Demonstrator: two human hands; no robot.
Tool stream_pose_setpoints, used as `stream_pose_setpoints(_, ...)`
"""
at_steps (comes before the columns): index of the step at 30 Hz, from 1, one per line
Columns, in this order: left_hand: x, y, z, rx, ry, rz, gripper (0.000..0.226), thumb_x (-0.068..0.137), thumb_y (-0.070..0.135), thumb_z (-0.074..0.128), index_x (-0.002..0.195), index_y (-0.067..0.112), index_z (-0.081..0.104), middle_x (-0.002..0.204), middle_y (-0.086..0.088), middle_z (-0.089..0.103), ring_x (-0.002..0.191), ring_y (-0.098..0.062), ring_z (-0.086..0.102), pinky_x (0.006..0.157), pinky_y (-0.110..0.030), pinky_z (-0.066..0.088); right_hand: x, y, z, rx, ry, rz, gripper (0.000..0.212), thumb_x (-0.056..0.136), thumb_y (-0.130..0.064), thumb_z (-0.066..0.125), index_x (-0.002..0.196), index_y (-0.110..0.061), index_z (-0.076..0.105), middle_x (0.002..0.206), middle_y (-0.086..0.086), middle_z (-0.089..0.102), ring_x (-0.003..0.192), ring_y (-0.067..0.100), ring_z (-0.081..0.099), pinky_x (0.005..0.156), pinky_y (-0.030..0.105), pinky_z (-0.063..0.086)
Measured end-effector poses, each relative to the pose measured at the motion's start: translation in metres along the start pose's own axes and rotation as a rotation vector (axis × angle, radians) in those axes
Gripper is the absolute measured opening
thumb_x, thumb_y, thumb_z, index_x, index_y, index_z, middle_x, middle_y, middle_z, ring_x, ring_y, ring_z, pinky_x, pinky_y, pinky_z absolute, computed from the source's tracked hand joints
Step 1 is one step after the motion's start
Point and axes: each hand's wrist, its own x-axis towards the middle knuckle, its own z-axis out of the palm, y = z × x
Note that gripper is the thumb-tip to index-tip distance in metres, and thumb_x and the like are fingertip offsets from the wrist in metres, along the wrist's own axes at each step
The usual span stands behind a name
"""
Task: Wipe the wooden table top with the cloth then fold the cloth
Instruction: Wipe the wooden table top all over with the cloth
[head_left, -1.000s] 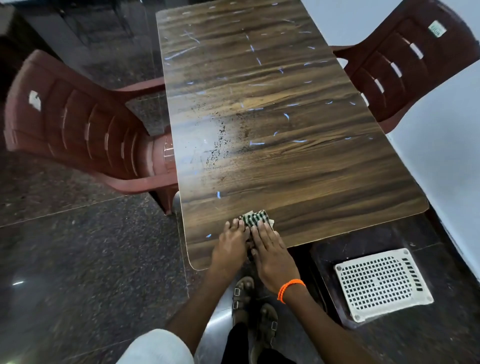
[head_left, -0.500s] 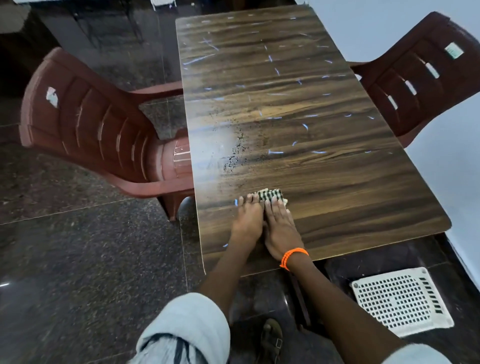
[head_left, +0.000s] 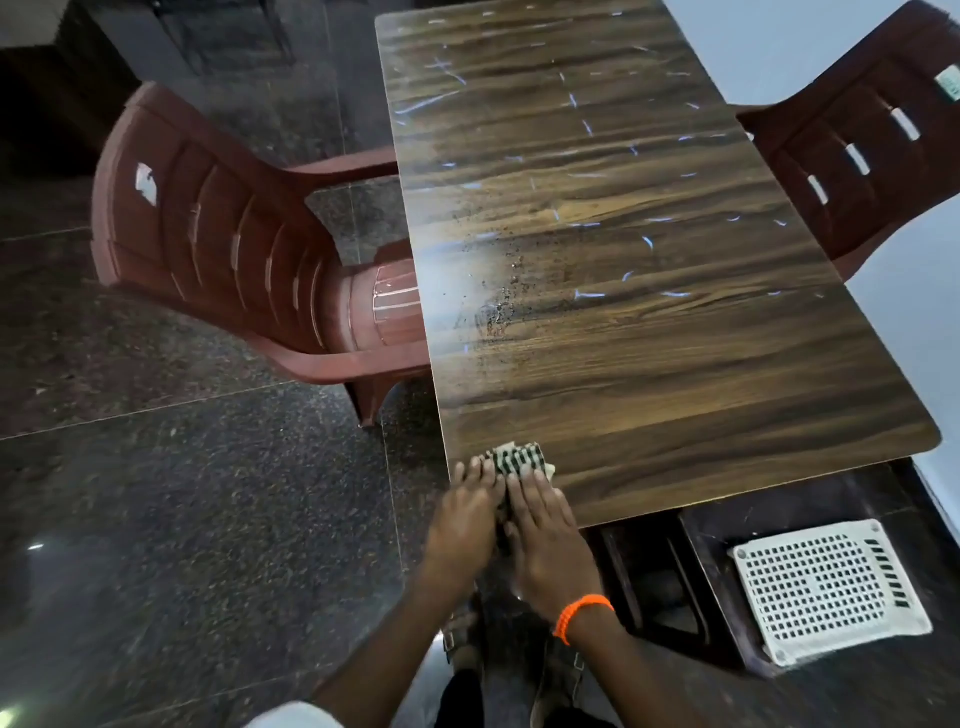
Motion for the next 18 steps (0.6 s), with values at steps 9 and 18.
stream_pose_setpoints(9, 0.036, 0.035, -0.001, 0.063, 0.099, 0.078, 0.054, 0.098, 0.016, 0.044, 0.15, 0.011, 0.033, 0.158, -0.009, 0.03, 0.15, -0.025, 0.019, 0.124, -0.042, -0.003, 0.022, 0.031, -0.02, -0.04, 0.034, 0.119, 0.058, 0.102, -0.03, 0.032, 0.156, -0.02, 0.013, 0.164, -0.001, 0.005, 0.152, 0.015, -0.002, 0.123, 0.039, 0.009)
stream_pose_setpoints(18, 0.081, -0.055, -0.047, 0.051, 0.163, 0.02, 0.057, 0.091, 0.007, 0.052, 0.146, 0.011, 0.04, 0.151, -0.01, 0.043, 0.143, -0.03, 0.032, 0.122, -0.039, 0.011, 0.113, -0.035, 0.002, -0.046, 0.003, 0.146, 0.06, 0.103, -0.031, 0.029, 0.157, -0.014, 0.009, 0.165, 0.006, 0.004, 0.152, 0.019, -0.004, 0.124, 0.038, 0.003)
